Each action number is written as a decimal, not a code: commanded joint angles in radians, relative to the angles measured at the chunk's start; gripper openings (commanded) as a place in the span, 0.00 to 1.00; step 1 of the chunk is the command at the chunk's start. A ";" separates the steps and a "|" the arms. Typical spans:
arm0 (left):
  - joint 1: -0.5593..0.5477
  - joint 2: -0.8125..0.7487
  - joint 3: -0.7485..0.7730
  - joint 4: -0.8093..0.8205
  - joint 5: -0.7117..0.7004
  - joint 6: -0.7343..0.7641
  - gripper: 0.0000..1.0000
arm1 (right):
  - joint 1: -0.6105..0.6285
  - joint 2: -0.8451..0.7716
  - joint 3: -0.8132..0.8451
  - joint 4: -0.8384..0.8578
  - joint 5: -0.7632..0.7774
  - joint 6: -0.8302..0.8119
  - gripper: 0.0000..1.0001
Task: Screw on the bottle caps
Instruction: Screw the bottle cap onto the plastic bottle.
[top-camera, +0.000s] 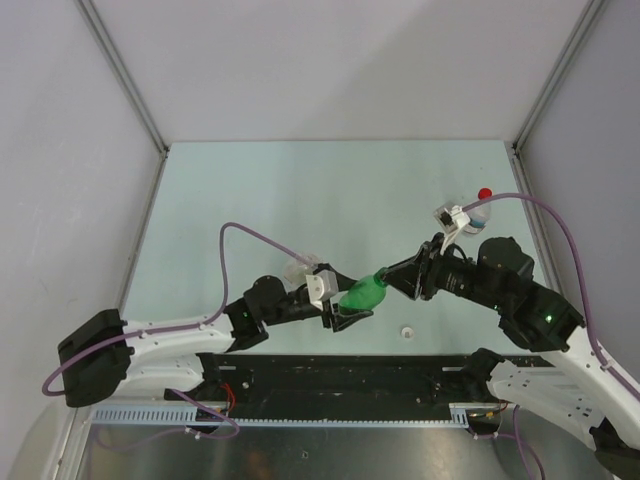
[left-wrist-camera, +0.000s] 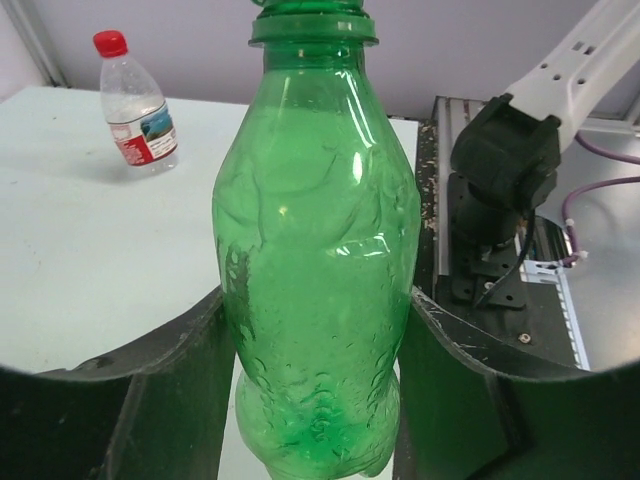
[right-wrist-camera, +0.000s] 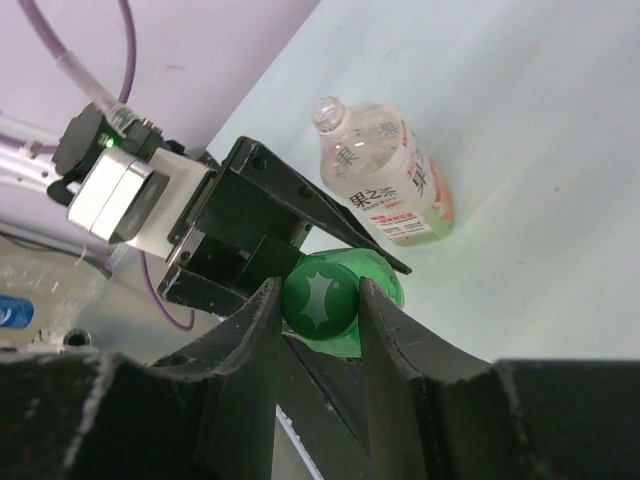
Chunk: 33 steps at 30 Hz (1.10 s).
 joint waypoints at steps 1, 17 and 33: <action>-0.007 -0.007 0.116 0.221 -0.026 0.060 0.00 | 0.020 0.052 -0.048 -0.109 0.086 0.092 0.15; -0.007 0.067 0.144 0.200 -0.157 0.008 0.00 | 0.072 0.052 -0.048 -0.163 0.298 0.102 0.35; -0.007 0.095 0.151 0.209 -0.157 -0.030 0.00 | 0.096 -0.018 -0.048 -0.081 0.218 -0.009 0.68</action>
